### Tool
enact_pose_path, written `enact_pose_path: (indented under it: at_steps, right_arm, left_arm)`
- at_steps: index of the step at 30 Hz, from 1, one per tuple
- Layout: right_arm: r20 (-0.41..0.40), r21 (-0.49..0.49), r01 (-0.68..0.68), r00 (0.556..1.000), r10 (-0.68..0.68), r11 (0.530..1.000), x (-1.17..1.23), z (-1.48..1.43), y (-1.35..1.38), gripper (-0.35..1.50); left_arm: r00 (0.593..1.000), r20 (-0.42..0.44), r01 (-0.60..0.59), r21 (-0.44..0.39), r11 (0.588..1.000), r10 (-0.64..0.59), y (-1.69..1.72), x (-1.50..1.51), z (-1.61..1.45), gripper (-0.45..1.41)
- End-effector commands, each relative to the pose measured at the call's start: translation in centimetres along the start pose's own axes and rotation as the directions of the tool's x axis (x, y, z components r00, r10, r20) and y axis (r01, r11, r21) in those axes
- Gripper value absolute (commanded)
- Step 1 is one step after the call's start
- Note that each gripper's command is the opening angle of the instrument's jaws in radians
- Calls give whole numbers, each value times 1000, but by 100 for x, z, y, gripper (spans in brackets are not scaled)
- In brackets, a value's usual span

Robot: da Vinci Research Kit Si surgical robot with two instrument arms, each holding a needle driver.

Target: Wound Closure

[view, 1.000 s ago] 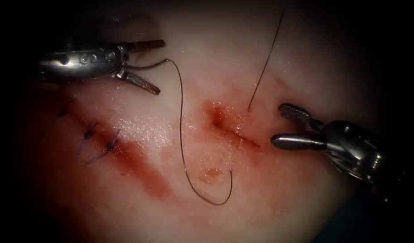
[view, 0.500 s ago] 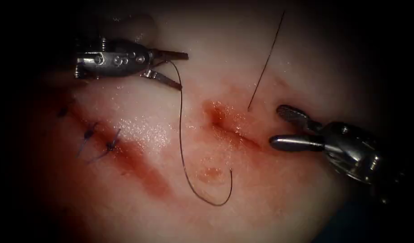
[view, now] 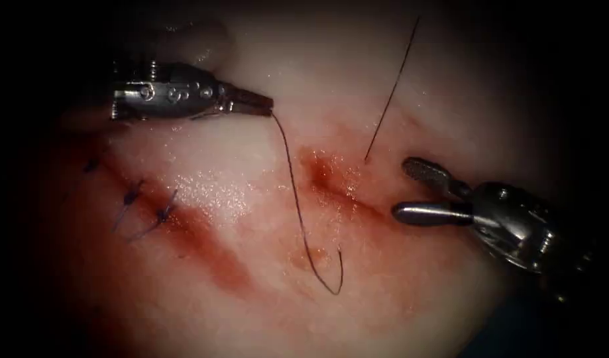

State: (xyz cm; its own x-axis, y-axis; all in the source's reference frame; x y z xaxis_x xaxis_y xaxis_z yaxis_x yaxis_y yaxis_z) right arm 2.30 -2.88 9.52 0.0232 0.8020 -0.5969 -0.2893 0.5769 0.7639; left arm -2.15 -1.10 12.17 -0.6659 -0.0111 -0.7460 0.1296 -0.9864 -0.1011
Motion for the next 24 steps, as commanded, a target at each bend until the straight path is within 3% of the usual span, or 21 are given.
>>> enact_pose_path:
  at_steps: [1, 5, 8, 13, 14, 15, 17, 18, 24]
  right_arm:
    - [1, 5, 0, 1000, 0, 1000, -4, 8, 0, 113]
    - [12, 31, 0, 1000, -1, 1000, -6, 8, -4, 94]
    - [21, 59, 2, 1000, -3, 998, -6, 10, -6, 93]
    - [51, 82, 24, 998, -28, 996, -6, 20, -7, 79]
    - [57, 85, 30, 998, -35, 996, -7, 23, -8, 69]
    - [69, 87, 43, 996, -49, 995, -8, 26, -9, 47]
    - [69, 91, 86, 993, -92, 992, -8, 32, -10, -23]
    - [66, 84, 104, 992, -110, 991, -8, 35, -11, -35]
    - [56, 39, 162, 985, -164, 986, -5, 56, -16, -35]
  left_arm:
    - [1000, -13, 9, 6, 1000, -9, -1, -1, 7, -45]
    - [999, -31, 33, 20, 999, -33, 4, 2, 1, -45]
    - [999, -33, 44, 20, 999, -43, 11, 12, -3, -45]
    - [996, -45, 79, 24, 997, -78, 13, 42, -12, -45]
    - [995, -49, 87, 28, 996, -85, 13, 49, -12, -45]
    - [994, -57, 97, 37, 995, -95, 13, 57, -12, -45]
    - [992, -66, 109, 39, 993, -106, 13, 68, -9, -45]
    - [992, -68, 113, 37, 993, -111, 14, 72, -7, -45]
    - [991, -66, 118, 46, 992, -114, 13, 78, 18, -45]
